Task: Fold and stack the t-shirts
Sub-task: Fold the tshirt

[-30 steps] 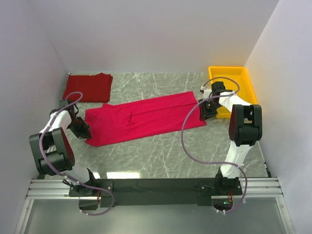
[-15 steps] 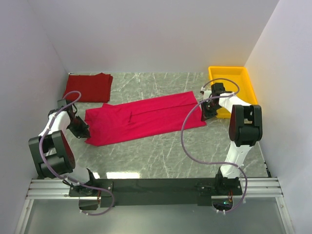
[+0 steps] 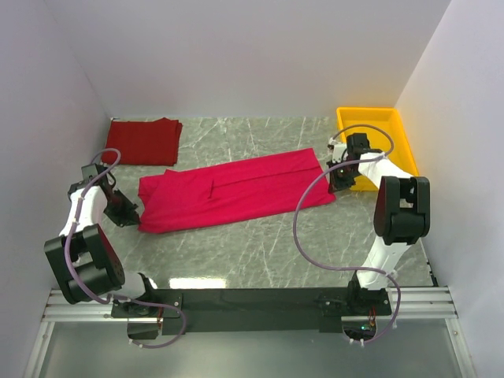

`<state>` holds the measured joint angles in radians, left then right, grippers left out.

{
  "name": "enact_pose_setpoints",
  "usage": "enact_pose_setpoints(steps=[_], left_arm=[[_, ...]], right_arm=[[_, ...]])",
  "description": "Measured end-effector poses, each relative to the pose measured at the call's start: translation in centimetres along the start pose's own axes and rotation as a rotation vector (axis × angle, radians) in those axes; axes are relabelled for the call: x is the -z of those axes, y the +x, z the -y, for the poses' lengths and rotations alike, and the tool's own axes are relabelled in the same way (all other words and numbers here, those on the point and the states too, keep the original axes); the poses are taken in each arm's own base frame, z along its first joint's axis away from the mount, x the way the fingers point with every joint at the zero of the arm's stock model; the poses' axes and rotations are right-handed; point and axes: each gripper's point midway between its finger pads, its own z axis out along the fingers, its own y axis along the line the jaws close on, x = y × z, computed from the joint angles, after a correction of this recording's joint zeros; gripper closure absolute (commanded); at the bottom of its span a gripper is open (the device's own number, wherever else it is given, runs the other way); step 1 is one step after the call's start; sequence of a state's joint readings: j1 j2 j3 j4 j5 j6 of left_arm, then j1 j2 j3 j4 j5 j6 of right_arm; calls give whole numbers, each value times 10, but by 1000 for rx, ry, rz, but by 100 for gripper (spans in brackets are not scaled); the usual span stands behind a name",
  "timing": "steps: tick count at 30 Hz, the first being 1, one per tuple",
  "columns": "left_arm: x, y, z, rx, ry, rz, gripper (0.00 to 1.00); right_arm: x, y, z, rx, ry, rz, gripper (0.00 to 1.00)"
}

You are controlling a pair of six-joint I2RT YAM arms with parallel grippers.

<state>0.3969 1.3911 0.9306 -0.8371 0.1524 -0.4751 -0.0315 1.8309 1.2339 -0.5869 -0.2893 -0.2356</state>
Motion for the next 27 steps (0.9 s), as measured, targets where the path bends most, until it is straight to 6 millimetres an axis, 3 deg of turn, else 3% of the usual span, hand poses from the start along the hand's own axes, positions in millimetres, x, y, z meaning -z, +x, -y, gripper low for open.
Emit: enact_pose_setpoints(steps=[13,21,27], left_arm=[[-4,18,-10,28,-13,-59,99],[-12,45,-19,79,-33,-140,99],[-29,65,-27,112,-59,-253,99]], right_arm=[[-3,17,10,-6,-7,2,100],[-6,22,13,7,-5,2,94],[-6,21,13,17,-4,6,91]])
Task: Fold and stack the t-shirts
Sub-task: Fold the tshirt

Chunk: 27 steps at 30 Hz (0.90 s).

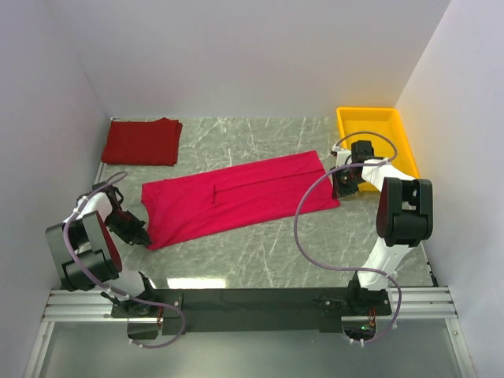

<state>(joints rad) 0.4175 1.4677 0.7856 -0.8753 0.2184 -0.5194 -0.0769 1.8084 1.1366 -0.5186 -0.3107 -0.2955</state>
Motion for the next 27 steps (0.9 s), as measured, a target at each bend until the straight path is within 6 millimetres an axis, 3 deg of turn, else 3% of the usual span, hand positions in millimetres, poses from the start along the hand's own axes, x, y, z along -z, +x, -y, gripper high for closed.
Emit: enact_pose_setpoints(steps=[10,27], left_arm=[[-3,1,-6,24,-38,-7,99],[-2,-1,-6,23,-37,-1,99]], right_arm=[[5,-5,1,17,4,19,74],[9,-12,-4,24,-27,36,75]])
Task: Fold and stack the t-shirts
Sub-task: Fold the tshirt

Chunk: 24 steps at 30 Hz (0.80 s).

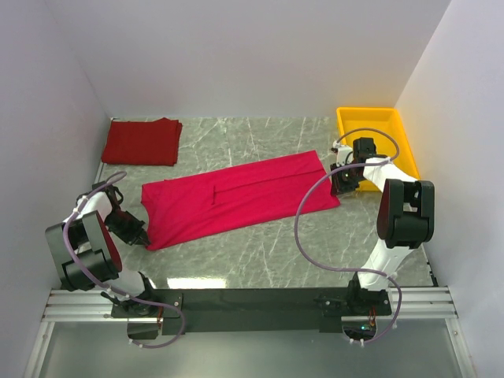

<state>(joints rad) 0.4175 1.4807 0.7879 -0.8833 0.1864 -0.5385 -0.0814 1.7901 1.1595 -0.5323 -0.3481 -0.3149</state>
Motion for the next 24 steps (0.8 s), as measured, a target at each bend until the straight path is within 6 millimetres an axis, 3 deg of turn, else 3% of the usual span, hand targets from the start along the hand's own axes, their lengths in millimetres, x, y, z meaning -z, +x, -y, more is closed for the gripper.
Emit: enact_pose_setpoints(steps=[16,17,20,24], left_arm=[[0,0,0,-1,1,1,99],[0,0,0,-1,1,2,99],[0,0,0,-1,1,2,99],[0,-1,0,0,-1,5,99]], right_arm=[[-8,8,7,-13,25,-35,76],[-8,9,6,-14,24,-38,78],[-9,9,6,-13,24,-38,100],[-9,11,7,-19,28,-38,100]])
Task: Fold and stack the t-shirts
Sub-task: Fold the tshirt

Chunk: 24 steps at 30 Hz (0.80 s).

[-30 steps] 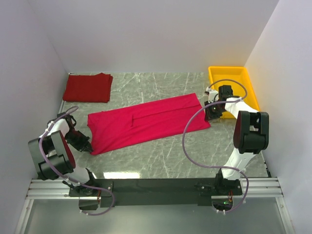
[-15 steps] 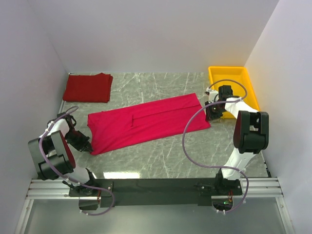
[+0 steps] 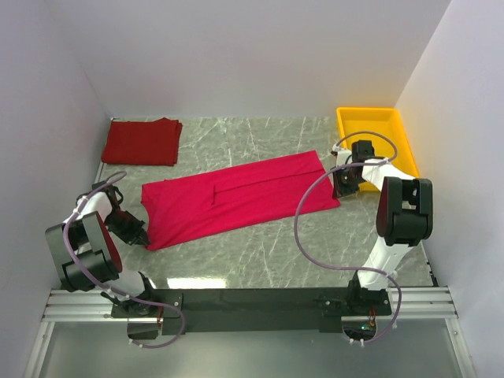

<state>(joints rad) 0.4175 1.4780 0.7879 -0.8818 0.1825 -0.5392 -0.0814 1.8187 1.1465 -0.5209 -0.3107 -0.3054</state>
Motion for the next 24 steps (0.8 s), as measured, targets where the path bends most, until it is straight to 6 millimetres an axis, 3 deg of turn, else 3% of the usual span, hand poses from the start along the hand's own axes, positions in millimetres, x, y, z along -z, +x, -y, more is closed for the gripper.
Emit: enact_pose_setpoints(steps=[14,20,22,24], left_arm=[[9,-6,-4,24,-16,49,99],[9,-5,-3,27,-10,44,99],[8,-4,-2,29,-4,35,99],[7,-4,-2,30,-3,25,99]], right_arm=[[34,-8,12,3,29,92,100],[29,12,9,16,15,48,100],[27,14,10,16,16,42,96],[25,14,11,13,16,38,83]])
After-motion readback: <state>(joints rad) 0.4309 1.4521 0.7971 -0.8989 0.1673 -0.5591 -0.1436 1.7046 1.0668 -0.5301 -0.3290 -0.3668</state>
